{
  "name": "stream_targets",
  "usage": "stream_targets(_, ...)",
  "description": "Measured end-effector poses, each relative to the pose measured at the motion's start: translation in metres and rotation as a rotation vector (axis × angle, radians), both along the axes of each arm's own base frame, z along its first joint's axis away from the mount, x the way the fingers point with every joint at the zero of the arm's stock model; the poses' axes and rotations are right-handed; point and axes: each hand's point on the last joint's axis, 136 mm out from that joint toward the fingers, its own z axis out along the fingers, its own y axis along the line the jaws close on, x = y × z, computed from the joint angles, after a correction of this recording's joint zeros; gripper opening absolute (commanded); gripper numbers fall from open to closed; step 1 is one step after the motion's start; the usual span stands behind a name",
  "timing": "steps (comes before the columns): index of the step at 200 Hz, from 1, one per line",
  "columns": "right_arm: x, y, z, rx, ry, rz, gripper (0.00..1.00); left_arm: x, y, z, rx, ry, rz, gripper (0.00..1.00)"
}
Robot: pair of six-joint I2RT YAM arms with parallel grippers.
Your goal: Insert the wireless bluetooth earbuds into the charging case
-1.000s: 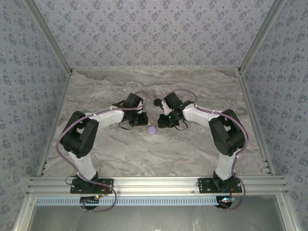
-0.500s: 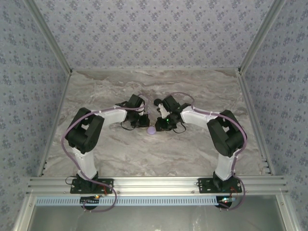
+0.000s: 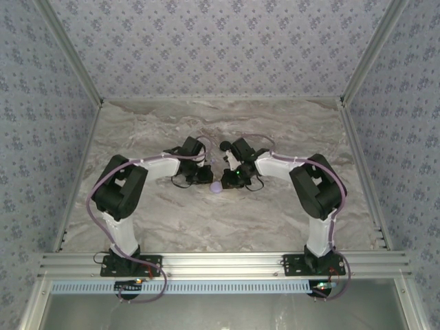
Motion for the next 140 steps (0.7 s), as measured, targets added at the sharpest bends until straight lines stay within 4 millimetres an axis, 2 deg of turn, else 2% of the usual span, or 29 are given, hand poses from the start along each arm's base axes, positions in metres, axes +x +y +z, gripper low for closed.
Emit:
stream_targets(45, 0.014, 0.010, 0.004, 0.015, -0.021, 0.000, 0.18, -0.016, -0.003, -0.001, 0.010, 0.003, -0.025, 0.13)
stream_targets(100, 0.022, 0.015, 0.001, 0.012, -0.020, -0.001, 0.18, -0.033, 0.001, -0.001, 0.029, 0.003, -0.020, 0.14)
stream_targets(140, 0.028, 0.004, -0.001, -0.023, -0.025, -0.031, 0.19, -0.036, 0.005, -0.001, 0.047, -0.005, -0.011, 0.15)
